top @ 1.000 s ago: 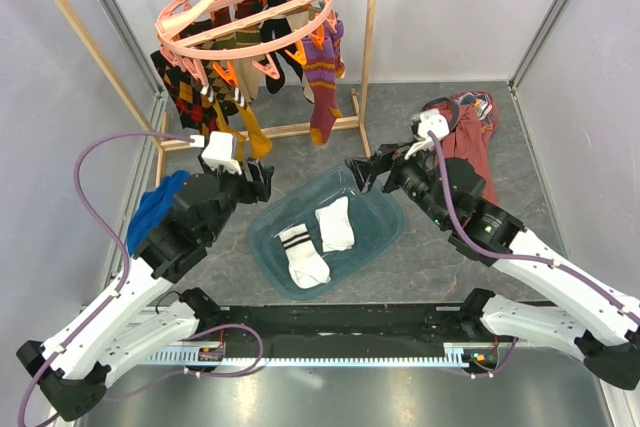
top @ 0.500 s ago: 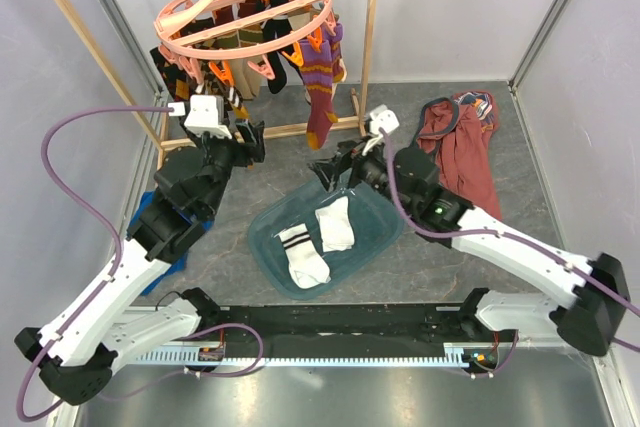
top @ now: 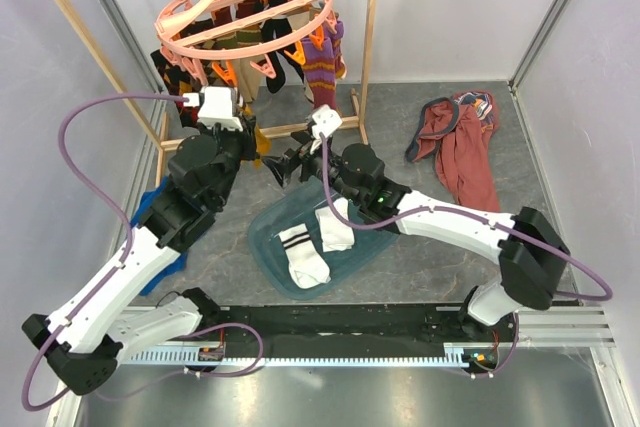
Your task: Remove the socks clipped to the hanger
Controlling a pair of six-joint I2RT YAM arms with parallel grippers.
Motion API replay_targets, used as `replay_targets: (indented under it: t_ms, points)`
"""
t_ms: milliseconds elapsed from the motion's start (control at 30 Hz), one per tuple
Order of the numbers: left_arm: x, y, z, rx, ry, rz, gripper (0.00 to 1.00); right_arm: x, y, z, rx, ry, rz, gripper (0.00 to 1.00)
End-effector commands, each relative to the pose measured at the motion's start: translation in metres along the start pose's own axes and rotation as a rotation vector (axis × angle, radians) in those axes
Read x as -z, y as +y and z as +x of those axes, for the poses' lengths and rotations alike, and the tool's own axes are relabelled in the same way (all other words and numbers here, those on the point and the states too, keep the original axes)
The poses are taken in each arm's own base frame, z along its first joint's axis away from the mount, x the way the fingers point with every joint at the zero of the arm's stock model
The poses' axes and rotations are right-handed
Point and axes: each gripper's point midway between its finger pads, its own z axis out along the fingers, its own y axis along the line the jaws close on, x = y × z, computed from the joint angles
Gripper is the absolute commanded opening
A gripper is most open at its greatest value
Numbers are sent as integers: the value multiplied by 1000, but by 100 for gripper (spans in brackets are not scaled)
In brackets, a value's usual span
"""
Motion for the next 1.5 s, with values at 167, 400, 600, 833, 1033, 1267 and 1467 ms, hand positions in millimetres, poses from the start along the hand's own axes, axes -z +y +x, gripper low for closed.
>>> replay_targets:
  t_ms: [167,400,600,833,1033,1267,1467]
  points:
    - [34,-16,-43,125,-80,174,2,-35,16,-35,12,-135,-68,95]
    - [44,-10,-44,140,-61,162,8,-61,9,-29,22,-115,-24,67]
    - [45,1,-59,125,-43,102,53,-69,16,-28,-6,-103,-58,0]
    - [36,11,-83,81,0,2,64,-57,25,-45,-38,-124,-76,0]
    - [29,11,-97,80,3,-29,64,-43,36,-58,-12,-121,-94,0]
    - [23,13,-114,91,-20,-60,64,-34,44,-70,-4,-124,-95,0]
    - [9,12,-113,68,-7,-59,63,-31,48,-69,0,-116,-102,0]
